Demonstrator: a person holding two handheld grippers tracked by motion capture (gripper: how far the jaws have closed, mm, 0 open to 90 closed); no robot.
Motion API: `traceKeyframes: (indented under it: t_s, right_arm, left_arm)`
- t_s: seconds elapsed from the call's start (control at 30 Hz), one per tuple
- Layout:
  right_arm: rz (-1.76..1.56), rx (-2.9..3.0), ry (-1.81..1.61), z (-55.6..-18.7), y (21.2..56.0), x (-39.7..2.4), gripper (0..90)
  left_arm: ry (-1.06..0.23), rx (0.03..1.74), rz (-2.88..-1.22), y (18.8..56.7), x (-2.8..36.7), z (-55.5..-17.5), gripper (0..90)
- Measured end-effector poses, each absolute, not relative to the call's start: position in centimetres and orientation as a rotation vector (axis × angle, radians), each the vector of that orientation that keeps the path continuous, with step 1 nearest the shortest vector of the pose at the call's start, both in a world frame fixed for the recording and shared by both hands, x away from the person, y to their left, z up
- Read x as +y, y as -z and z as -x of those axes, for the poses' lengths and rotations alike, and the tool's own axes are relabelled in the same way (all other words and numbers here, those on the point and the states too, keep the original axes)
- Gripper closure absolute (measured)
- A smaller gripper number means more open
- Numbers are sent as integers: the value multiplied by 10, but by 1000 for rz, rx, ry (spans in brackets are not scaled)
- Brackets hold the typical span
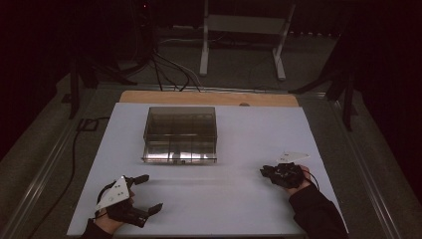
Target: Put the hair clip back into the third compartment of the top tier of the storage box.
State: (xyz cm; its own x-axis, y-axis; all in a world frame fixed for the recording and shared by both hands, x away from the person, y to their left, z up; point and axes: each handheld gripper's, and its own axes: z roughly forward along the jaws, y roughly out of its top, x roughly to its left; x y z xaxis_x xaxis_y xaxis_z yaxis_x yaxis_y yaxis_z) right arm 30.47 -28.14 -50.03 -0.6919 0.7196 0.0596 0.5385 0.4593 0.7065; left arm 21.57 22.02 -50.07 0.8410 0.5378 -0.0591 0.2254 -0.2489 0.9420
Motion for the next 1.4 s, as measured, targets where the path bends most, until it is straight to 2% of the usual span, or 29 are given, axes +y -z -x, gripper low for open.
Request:
traceKeyframes:
  t_s: [1.4]
  right_arm:
    - [-910,2522,-1153,-319,459,-235,764]
  left_arm:
    - [-332,582,-1846,502,219,-216,6]
